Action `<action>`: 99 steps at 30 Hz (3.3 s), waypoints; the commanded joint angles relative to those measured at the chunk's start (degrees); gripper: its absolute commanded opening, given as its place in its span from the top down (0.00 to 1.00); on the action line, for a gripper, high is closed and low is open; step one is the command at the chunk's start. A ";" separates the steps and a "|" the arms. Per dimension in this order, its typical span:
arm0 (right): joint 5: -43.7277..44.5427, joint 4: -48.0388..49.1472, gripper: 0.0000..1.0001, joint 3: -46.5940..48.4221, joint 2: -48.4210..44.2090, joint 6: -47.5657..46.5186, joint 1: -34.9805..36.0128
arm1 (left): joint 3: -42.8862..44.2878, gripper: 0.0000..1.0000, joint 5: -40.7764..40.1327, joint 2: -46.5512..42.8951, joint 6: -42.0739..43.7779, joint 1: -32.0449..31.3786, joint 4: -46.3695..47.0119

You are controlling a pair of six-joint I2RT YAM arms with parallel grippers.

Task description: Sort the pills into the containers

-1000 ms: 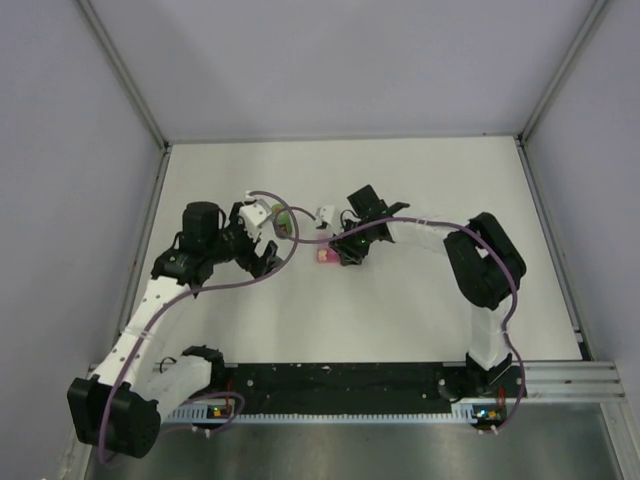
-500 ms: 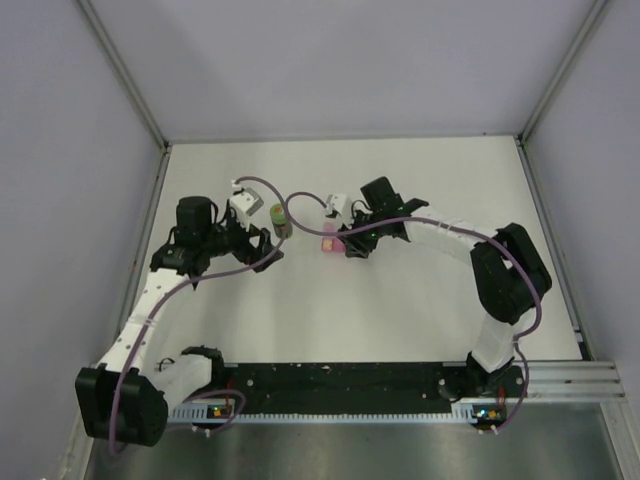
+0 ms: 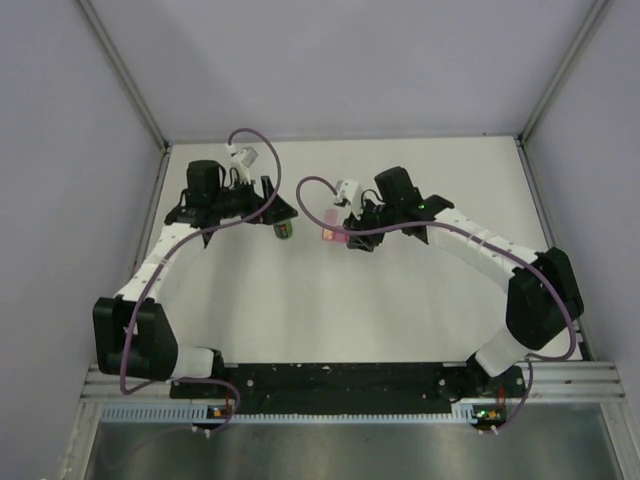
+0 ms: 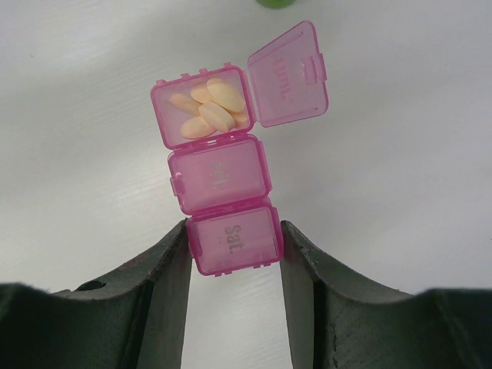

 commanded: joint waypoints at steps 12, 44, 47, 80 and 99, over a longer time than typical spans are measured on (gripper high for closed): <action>-0.63 -6.62 0.93 3.68 -10.75 0.09 1.12 | 14.29 0.09 1.72 13.78 -29.75 -5.90 4.64; 1.39 -6.27 0.99 0.34 -13.48 0.44 1.38 | 8.76 0.13 12.97 19.07 -37.23 -14.88 19.84; 1.74 -6.01 0.99 0.16 -13.13 0.53 1.38 | 8.06 0.13 13.58 18.19 -36.70 -14.88 20.02; 3.50 -5.39 1.00 1.21 -10.93 1.14 0.33 | 4.19 0.37 16.22 15.82 -31.34 -14.96 16.76; 3.85 -5.39 1.00 1.22 -10.75 1.23 0.24 | 2.78 0.52 15.96 15.64 -28.88 -15.49 15.62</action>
